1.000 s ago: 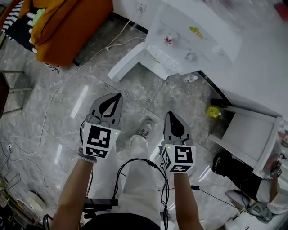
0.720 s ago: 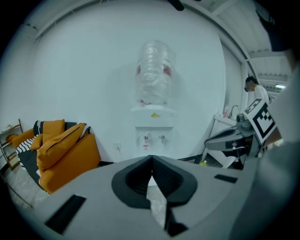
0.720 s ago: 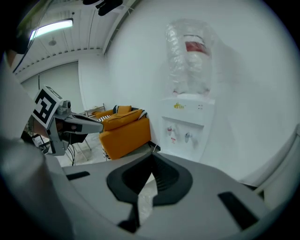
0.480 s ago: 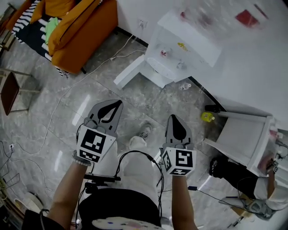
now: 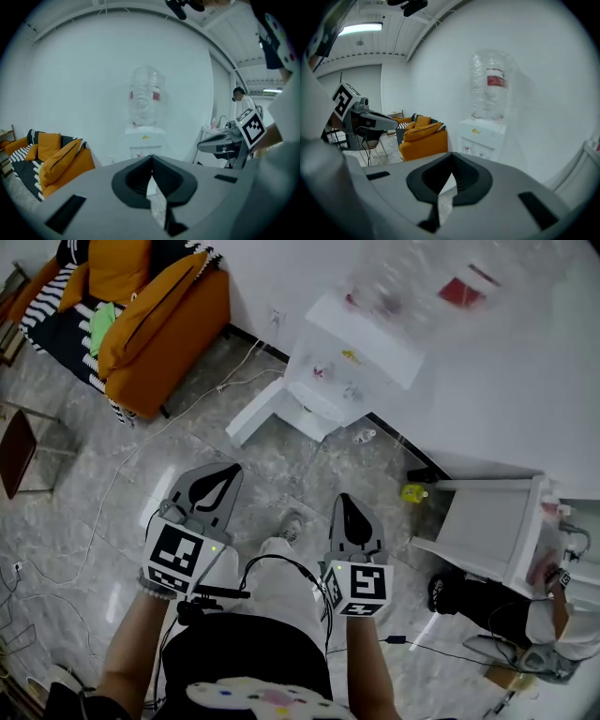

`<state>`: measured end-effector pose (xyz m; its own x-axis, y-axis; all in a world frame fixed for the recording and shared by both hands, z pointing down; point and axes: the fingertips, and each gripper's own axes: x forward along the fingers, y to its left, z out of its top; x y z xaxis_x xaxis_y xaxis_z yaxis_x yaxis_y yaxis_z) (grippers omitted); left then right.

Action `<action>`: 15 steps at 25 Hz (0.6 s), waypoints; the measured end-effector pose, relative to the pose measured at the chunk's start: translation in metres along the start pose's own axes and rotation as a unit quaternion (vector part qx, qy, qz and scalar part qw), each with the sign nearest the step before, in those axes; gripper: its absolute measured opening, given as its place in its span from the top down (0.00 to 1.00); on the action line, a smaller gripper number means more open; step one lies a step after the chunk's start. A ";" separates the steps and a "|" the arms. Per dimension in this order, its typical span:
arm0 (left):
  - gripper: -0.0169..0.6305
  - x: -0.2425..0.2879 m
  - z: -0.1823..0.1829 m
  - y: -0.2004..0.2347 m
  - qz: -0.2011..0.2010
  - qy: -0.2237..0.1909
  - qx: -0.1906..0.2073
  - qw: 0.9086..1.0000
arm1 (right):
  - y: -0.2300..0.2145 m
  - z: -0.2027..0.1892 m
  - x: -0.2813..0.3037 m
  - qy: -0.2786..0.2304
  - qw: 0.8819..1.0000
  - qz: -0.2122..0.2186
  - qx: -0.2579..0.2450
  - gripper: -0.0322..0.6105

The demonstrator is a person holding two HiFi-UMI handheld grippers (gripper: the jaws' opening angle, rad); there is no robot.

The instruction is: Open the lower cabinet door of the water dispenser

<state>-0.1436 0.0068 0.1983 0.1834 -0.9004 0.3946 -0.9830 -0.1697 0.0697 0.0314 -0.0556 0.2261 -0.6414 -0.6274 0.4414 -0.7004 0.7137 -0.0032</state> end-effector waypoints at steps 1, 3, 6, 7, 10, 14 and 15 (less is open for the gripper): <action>0.95 -0.004 0.003 -0.001 -0.001 -0.003 0.000 1.000 | 0.002 0.003 -0.003 -0.002 1.000 -0.001 -0.002 0.94; 0.95 -0.012 0.008 -0.002 -0.003 -0.008 0.001 1.000 | 0.005 0.010 -0.011 -0.007 1.000 -0.002 -0.005 0.94; 0.95 -0.024 0.016 0.000 -0.003 -0.017 0.003 1.000 | 0.011 0.019 -0.020 -0.016 1.000 -0.005 -0.004 0.94; 0.95 -0.029 0.017 0.001 -0.002 -0.019 0.000 1.000 | 0.013 0.021 -0.023 -0.017 1.000 -0.004 -0.004 0.94; 0.95 -0.039 0.021 0.003 -0.002 -0.024 -0.011 1.000 | 0.014 0.025 -0.033 -0.020 1.000 -0.008 -0.005 0.94; 0.95 -0.047 0.036 0.004 -0.007 -0.043 0.003 0.999 | 0.015 0.033 -0.043 -0.029 0.999 -0.016 -0.009 0.95; 0.95 -0.049 0.039 0.004 -0.008 -0.048 0.005 0.999 | 0.016 0.034 -0.045 -0.030 0.999 -0.017 -0.010 0.94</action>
<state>-0.1558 0.0343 0.1435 0.1987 -0.9319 0.3036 -0.9801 -0.1877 0.0652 0.0388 -0.0266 0.1754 -0.6358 -0.6678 0.3871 -0.7158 0.6977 0.0279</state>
